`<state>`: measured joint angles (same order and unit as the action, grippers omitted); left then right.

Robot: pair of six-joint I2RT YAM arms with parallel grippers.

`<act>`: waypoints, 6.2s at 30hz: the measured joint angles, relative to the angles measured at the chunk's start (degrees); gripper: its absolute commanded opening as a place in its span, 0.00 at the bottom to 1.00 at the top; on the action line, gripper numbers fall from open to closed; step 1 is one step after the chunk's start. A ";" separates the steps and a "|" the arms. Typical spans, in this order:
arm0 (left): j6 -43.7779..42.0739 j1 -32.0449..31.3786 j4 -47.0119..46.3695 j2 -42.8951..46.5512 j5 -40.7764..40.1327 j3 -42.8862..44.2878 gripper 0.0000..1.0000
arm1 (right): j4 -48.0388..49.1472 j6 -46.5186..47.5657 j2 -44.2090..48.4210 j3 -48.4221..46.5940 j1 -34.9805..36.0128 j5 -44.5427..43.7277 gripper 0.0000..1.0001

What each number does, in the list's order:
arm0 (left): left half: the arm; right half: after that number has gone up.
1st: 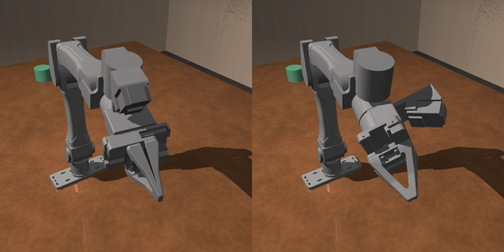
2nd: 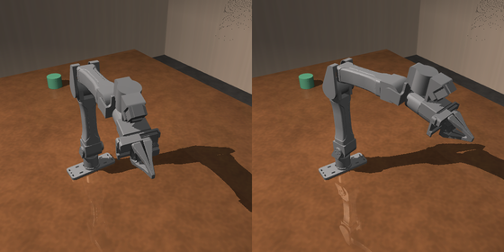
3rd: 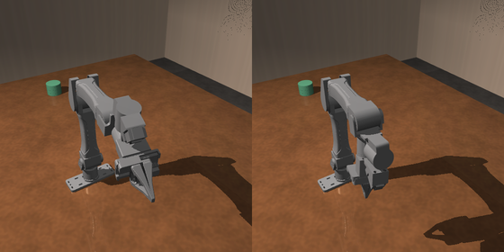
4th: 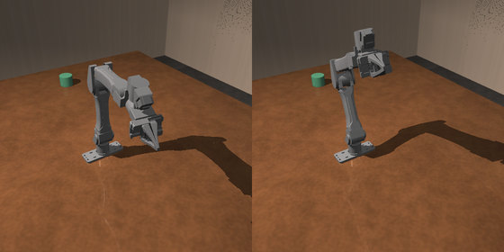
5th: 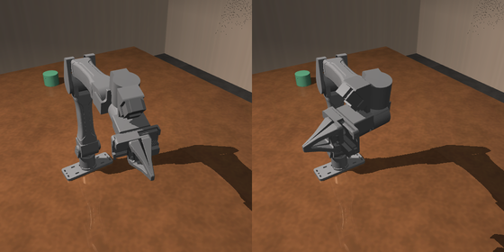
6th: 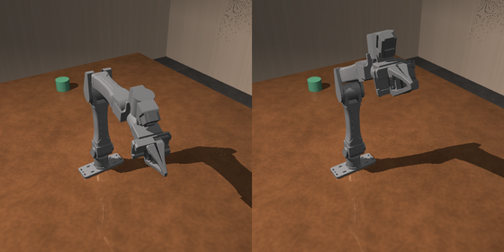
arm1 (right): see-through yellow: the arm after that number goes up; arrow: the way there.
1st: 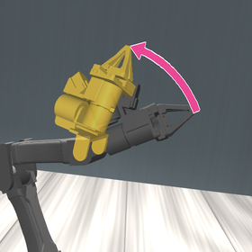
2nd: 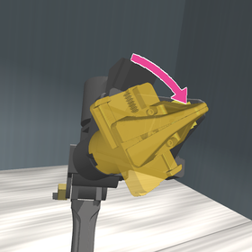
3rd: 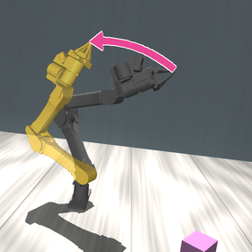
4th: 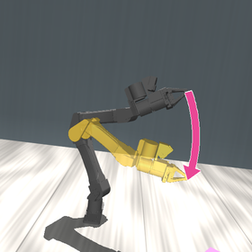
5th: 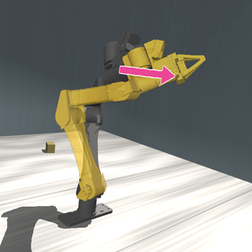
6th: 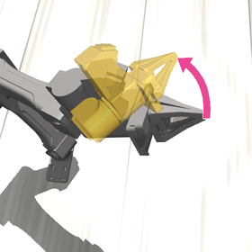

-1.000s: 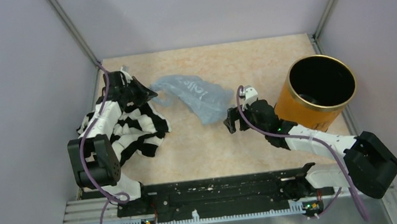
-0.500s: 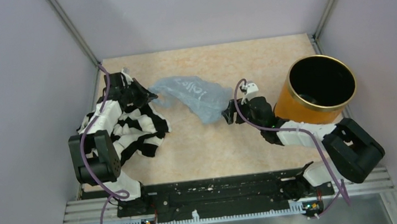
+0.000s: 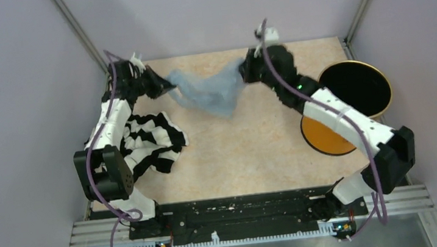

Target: Put the trash bags into the trash bin

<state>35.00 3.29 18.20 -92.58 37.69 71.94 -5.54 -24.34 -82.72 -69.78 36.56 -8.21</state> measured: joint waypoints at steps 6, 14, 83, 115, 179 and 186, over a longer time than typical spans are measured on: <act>-4.81 -13.44 -3.48 4.33 -4.59 28.00 0.00 | -5.38 6.99 4.83 -33.62 0.22 -0.52 0.00; -14.80 -22.77 -17.62 23.56 -20.33 19.39 0.00 | 5.29 7.65 17.81 -18.56 0.87 -2.38 0.00; -16.94 -25.83 -19.91 29.29 -27.15 14.99 0.00 | -0.90 15.61 24.98 -23.76 1.68 1.77 0.00; -11.76 -15.39 -1.46 27.06 -29.66 2.56 0.00 | -29.90 7.37 2.51 -24.46 -1.20 1.99 0.03; -17.27 -13.20 0.17 25.73 -32.61 15.10 0.00 | -45.90 9.20 15.89 -4.50 -13.03 -7.13 0.00; -17.31 -13.20 -0.11 25.73 -32.83 15.10 0.00 | -44.54 7.80 12.92 -6.45 -4.22 -4.11 0.00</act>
<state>17.69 -9.91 18.09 -66.85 4.86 87.05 -50.09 -16.53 -69.80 -76.23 32.34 -12.32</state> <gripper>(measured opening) 0.006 0.058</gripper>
